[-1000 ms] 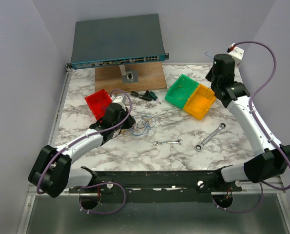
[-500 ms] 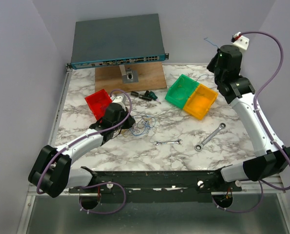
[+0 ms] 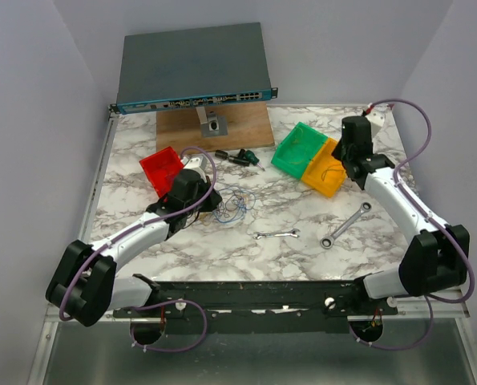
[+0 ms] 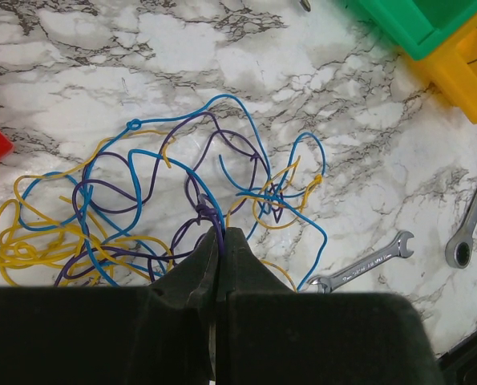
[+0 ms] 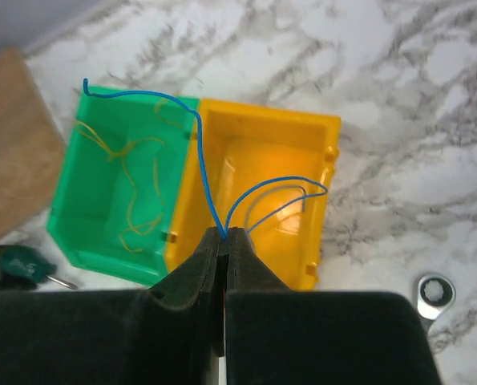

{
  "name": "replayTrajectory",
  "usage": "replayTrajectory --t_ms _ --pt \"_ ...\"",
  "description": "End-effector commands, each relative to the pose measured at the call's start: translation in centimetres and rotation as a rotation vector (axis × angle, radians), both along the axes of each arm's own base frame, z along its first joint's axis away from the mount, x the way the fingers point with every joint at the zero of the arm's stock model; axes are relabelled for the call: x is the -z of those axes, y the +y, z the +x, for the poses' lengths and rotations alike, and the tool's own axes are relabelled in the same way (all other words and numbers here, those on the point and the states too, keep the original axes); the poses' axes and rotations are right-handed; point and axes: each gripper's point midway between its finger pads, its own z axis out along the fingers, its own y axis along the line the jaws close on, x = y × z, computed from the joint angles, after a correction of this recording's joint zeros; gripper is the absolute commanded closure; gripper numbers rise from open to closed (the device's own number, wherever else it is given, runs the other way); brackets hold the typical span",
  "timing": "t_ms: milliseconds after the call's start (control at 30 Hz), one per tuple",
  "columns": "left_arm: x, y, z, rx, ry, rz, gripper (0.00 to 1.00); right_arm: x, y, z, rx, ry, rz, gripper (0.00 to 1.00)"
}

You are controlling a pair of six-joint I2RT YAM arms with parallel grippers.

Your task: Untangle the cables

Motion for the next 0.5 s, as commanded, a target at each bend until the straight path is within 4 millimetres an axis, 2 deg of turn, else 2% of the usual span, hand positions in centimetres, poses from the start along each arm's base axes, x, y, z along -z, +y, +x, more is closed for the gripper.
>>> replayTrajectory --t_ms 0,100,200,367,467 --pt "-1.1 0.3 0.3 -0.012 -0.042 0.002 1.0 5.3 0.0 -1.2 0.016 0.074 0.054 0.99" --pt "-1.1 0.3 0.3 -0.013 -0.044 0.001 1.0 9.1 0.0 -2.6 0.03 0.152 0.076 0.99" --pt "-1.1 0.3 0.3 -0.013 -0.042 0.001 1.0 11.6 1.1 -2.8 -0.023 0.201 0.107 0.99" --pt "-1.2 0.4 0.3 -0.017 -0.047 0.004 1.0 12.8 3.3 -1.6 -0.145 0.264 0.133 0.99" --pt "-1.2 0.6 0.3 -0.021 -0.05 0.01 1.0 13.3 2.8 -1.2 -0.108 0.289 0.162 0.99"
